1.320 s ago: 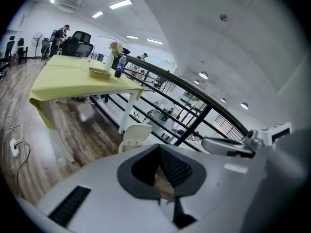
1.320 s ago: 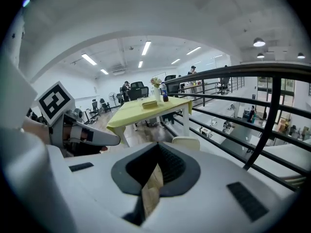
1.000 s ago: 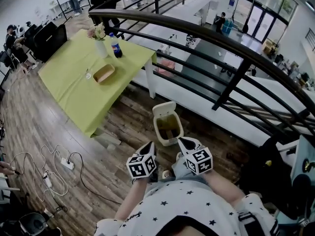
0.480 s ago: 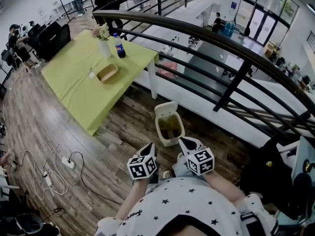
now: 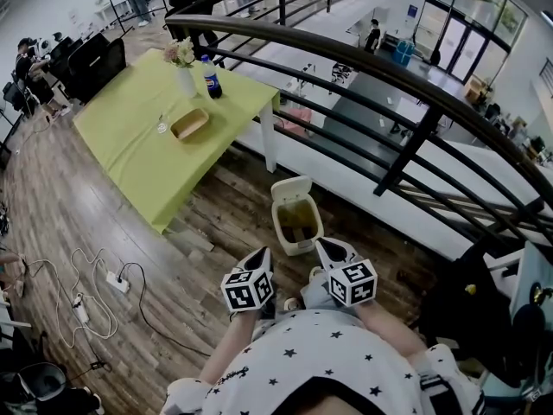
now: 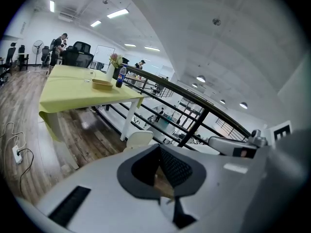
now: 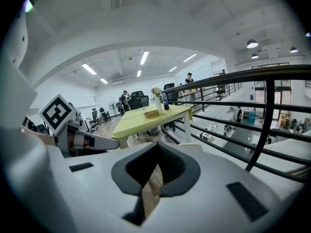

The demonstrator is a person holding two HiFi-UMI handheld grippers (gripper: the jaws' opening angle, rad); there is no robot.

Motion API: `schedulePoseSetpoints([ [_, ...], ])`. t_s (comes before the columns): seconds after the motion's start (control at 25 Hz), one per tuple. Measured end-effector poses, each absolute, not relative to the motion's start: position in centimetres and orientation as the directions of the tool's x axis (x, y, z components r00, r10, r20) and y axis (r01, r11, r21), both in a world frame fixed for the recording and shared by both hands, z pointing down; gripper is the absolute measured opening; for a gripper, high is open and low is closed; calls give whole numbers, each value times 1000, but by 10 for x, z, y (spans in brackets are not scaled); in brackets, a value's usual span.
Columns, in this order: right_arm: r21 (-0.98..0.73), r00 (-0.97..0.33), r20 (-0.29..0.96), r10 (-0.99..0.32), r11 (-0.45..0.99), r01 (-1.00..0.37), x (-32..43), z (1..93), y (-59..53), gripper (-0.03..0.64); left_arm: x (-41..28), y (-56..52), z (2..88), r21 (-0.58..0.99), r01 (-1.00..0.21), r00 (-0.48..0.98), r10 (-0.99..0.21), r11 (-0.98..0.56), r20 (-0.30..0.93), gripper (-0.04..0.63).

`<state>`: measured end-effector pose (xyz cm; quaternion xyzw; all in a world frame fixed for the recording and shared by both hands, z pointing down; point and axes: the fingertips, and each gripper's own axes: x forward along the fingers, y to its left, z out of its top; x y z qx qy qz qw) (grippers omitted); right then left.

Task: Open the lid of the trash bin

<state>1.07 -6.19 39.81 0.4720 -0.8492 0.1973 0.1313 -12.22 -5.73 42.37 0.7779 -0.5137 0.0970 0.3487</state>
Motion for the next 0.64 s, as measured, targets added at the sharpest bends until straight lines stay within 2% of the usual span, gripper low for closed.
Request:
schedulePoseSetpoints([
  [0.64,-212,-513,399,-760,468,-858,8,399,-54,-8,-124,-50,429,455,-863,454,-733,-220,506,11],
])
